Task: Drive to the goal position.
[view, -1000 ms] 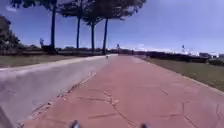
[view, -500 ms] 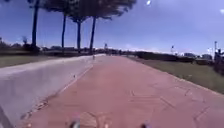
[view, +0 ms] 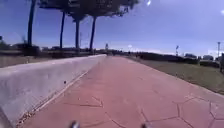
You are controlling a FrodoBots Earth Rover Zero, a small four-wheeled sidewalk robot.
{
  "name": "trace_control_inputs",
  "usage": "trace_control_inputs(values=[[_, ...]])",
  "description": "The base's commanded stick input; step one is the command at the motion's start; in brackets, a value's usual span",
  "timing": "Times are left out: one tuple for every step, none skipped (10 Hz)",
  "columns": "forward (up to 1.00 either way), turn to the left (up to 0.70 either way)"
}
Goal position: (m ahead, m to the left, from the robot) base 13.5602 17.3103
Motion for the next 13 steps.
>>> trace_control_inputs(values=[[1.0,0.0],[1.0,0.0],[1.0,-0.31],[1.0,-0.4],[1.0,-0.4],[1.0,-0.14],[1.0,0.0],[1.0,0.0],[1.0,0.0],[1.0,0.0],[1.0,0.0],[1.0,0.0],[1.0,0.0]])
